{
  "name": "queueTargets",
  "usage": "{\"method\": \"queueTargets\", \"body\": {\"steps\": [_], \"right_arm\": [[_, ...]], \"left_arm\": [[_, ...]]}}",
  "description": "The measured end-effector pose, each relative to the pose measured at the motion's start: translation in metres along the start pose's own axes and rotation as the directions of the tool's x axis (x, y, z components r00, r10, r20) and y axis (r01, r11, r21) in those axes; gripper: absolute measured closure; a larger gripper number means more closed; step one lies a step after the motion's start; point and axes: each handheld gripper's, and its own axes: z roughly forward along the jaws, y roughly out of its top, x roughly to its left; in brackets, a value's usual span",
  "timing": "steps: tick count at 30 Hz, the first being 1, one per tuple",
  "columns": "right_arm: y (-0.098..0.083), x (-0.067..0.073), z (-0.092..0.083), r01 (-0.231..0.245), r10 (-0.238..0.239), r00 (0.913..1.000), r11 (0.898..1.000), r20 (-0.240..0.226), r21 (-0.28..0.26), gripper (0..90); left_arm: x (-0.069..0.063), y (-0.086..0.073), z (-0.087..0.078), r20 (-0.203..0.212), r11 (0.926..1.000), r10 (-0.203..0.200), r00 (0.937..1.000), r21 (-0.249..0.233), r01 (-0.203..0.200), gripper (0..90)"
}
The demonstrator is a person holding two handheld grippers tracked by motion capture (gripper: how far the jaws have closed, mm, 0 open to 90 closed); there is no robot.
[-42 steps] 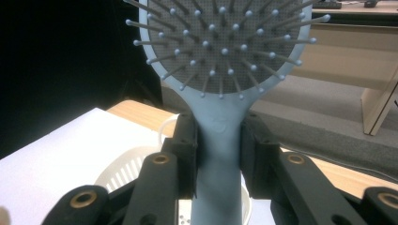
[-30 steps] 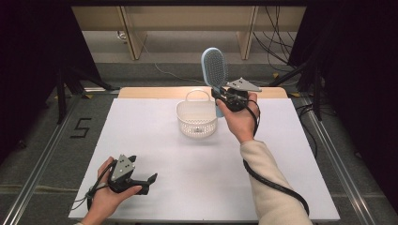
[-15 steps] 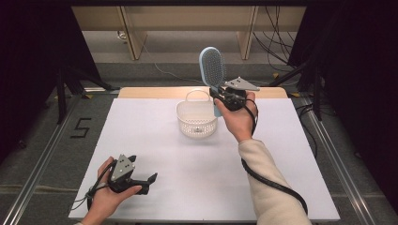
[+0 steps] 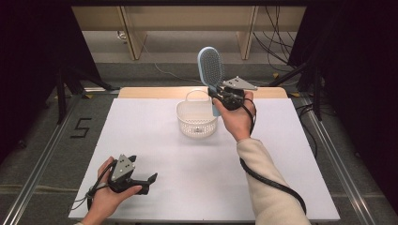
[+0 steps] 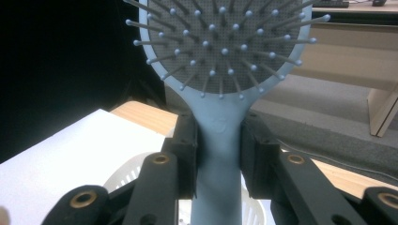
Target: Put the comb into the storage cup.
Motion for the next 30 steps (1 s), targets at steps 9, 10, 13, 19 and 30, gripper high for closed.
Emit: {"method": "queueTargets", "body": {"steps": [9, 10, 13, 19, 30], "right_arm": [[0.0011, 0.0021, 0.0022, 0.000, 0.000, 1.0000, 1.000, -0.001, 0.002, 70.3], [0.0013, 0.0022, 0.0024, 0.001, -0.001, 1.0000, 1.000, -0.003, 0.000, 70.3], [0.0016, 0.0026, 0.0030, 0.002, -0.002, 1.0000, 1.000, -0.004, -0.002, 70.3], [0.0012, 0.0027, 0.0047, 0.000, 0.000, 1.0000, 1.000, -0.002, 0.000, 70.3], [0.0013, 0.0045, 0.0071, 0.000, 0.000, 1.0000, 1.000, -0.003, -0.002, 70.3]], "left_arm": [[-0.0001, 0.0001, 0.0001, 0.002, 1.0000, 0.001, 1.0000, -0.001, -0.001, 1.0], [-0.0001, 0.0001, 0.0000, 0.002, 1.0000, 0.001, 1.0000, 0.000, -0.001, 1.1], [-0.0002, 0.0001, 0.0001, 0.002, 1.0000, 0.001, 1.0000, -0.001, -0.001, 1.0], [-0.0001, 0.0001, 0.0001, 0.003, 1.0000, 0.000, 1.0000, -0.002, 0.000, 1.1], [-0.0004, 0.0002, 0.0001, 0.003, 1.0000, -0.003, 1.0000, -0.002, 0.003, 1.1]]}}
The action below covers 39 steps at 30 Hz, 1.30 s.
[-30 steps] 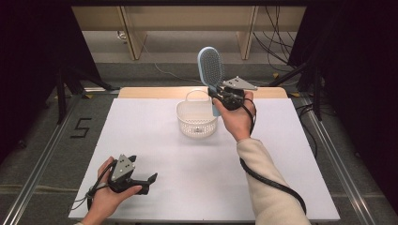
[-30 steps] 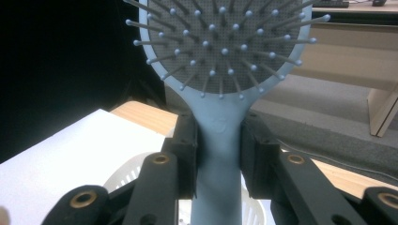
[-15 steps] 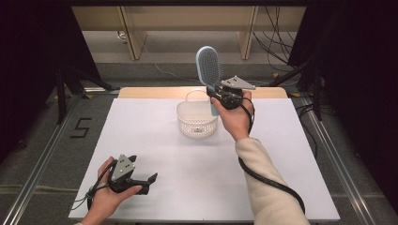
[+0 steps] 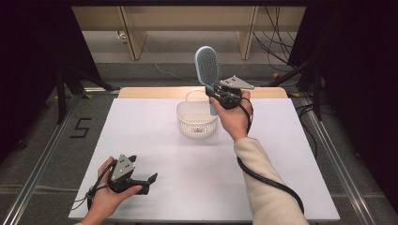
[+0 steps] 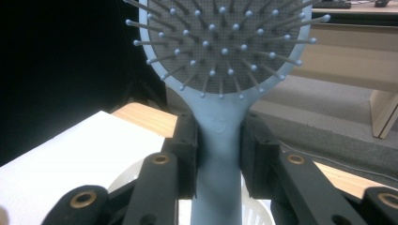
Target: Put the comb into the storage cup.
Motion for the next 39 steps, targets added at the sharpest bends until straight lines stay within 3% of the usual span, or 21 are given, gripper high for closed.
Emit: {"method": "queueTargets", "body": {"steps": [39], "right_arm": [[0.0016, 0.0020, 0.0073, 0.002, -0.002, 1.0000, 1.000, 0.005, -0.006, 70.3]], "left_arm": [[-0.0002, 0.0002, 0.0000, 0.002, 1.0000, 0.004, 1.0000, 0.001, -0.004, 1.1]]}}
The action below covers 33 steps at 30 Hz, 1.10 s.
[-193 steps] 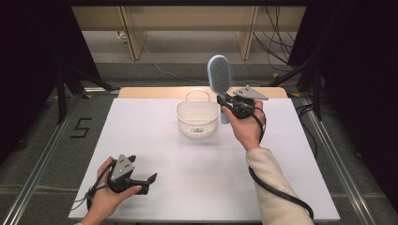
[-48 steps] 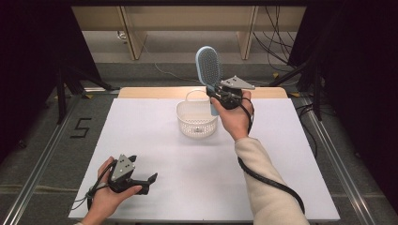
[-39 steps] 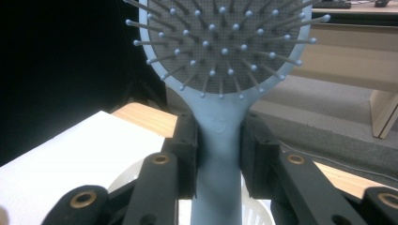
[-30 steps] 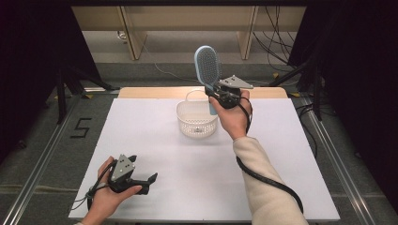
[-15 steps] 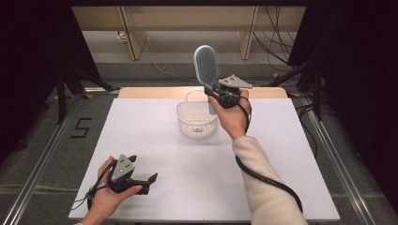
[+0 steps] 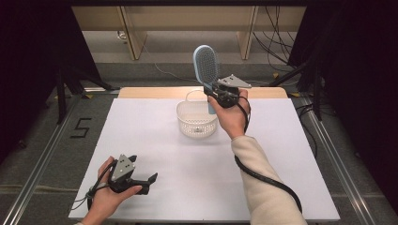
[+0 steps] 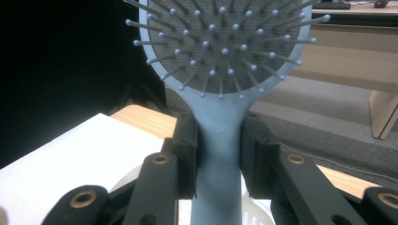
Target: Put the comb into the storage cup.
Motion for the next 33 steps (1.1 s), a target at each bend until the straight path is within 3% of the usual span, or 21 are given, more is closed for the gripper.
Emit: {"method": "queueTargets", "body": {"steps": [33], "right_arm": [[0.0022, 0.0055, 0.0072, 0.003, -0.003, 1.0000, 1.000, -0.001, -0.002, 70.3]], "left_arm": [[0.0000, 0.0004, -0.0002, 0.000, 1.0000, 0.007, 1.0000, -0.001, -0.007, 1.1]]}}
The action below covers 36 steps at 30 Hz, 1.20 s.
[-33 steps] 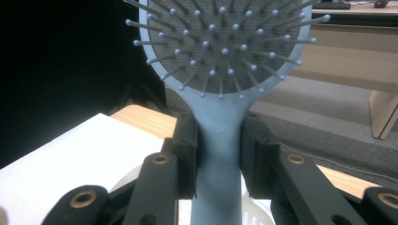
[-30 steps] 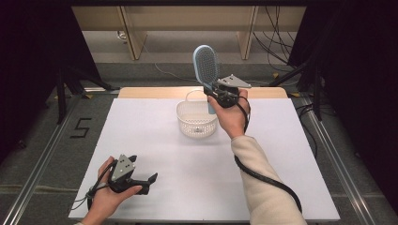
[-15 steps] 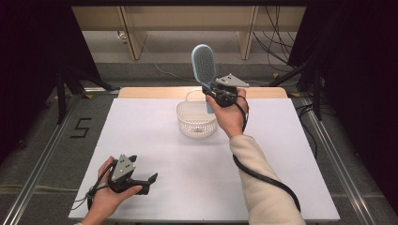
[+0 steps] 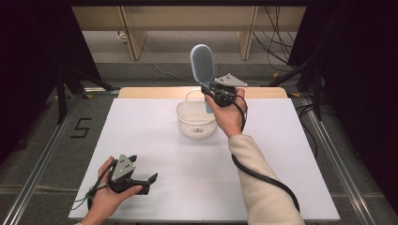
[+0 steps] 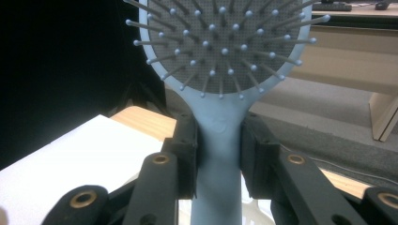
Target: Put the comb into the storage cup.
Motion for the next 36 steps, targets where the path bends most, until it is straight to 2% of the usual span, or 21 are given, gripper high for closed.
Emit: {"method": "queueTargets", "body": {"steps": [36], "right_arm": [[0.0009, 0.0022, 0.0070, 0.000, 0.000, 1.0000, 1.000, 0.003, 0.007, 70.3]], "left_arm": [[-0.0005, 0.0003, 0.0002, 0.003, 1.0000, -0.004, 1.0000, -0.003, 0.004, 1.1]]}}
